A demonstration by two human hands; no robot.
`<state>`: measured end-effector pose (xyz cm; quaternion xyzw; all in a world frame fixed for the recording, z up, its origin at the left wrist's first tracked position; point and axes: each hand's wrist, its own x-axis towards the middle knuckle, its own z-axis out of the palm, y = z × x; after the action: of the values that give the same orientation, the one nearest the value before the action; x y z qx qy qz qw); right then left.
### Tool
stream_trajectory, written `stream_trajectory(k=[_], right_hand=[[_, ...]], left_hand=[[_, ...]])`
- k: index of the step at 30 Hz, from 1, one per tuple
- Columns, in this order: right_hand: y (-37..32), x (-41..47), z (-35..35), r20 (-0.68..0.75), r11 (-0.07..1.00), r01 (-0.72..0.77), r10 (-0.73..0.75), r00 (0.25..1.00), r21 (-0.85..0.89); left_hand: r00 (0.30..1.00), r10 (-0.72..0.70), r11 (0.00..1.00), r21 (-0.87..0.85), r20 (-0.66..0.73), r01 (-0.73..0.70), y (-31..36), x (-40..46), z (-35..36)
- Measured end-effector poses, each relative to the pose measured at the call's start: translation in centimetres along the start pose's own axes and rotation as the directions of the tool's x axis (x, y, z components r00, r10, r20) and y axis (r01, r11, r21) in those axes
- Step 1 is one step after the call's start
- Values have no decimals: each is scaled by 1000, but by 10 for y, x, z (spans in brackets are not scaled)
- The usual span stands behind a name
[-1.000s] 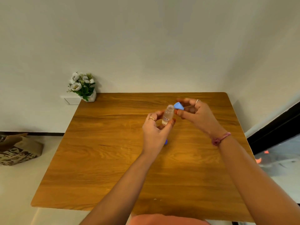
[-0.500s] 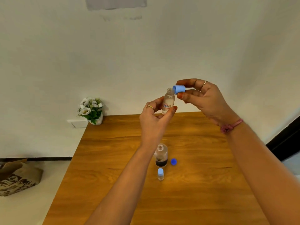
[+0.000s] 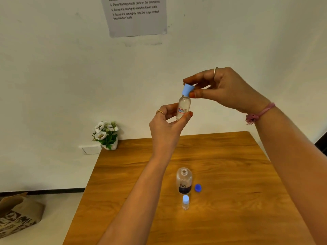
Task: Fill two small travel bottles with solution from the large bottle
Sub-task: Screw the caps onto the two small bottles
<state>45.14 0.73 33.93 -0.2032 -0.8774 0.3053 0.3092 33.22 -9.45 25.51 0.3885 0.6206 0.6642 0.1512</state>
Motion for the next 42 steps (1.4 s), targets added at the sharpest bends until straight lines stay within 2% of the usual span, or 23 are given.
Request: stream_trajectory(k=[5, 10, 12, 16, 18, 23, 27, 31, 34, 38, 39, 42], right_hand=[[-13, 11, 6, 8, 983, 18, -17, 1000, -185], [-18, 20, 21, -29, 972, -19, 13, 999, -233], [-19, 20, 25, -36, 981, -62, 57, 998, -183], [-22, 16, 30, -56, 996, -75, 77, 995, 47], [-22, 16, 35, -43, 997, -71, 73, 996, 40], [-25, 23, 48, -226, 991, -112, 127, 966, 76], [-25, 23, 54, -150, 986, -122, 138, 979, 115], [-27, 27, 68, -260, 982, -153, 178, 949, 116], [-28, 28, 70, -180, 973, -169, 197, 964, 157], [-27, 33, 85, -312, 977, -189, 209, 927, 95], [-26, 34, 86, -296, 972, -205, 230, 927, 112], [-22, 32, 78, -109, 942, -237, 268, 957, 239]], left_hand=[[1000, 0, 999, 33, -8, 0, 1, 3, -9], [999, -35, 999, 18, -27, 36, -2, 5, -17], [998, -50, 999, 1, -33, 50, -3, 6, -20], [997, -57, 998, -21, -42, 56, -7, 10, -29], [997, -60, 998, -15, -42, 59, -9, 12, -32], [997, -68, 998, -14, -41, 67, -15, 15, -39], [996, -82, 997, -15, -41, 81, -17, 18, -43], [995, -89, 996, -22, -39, 88, -20, 18, -46], [995, -94, 995, -23, -34, 93, -21, 18, -48], [995, -89, 996, -18, -35, 89, -23, 19, -50], [995, -89, 996, -18, -34, 88, -22, 20, -50], [995, -92, 995, -26, -34, 91, -23, 21, -52]])
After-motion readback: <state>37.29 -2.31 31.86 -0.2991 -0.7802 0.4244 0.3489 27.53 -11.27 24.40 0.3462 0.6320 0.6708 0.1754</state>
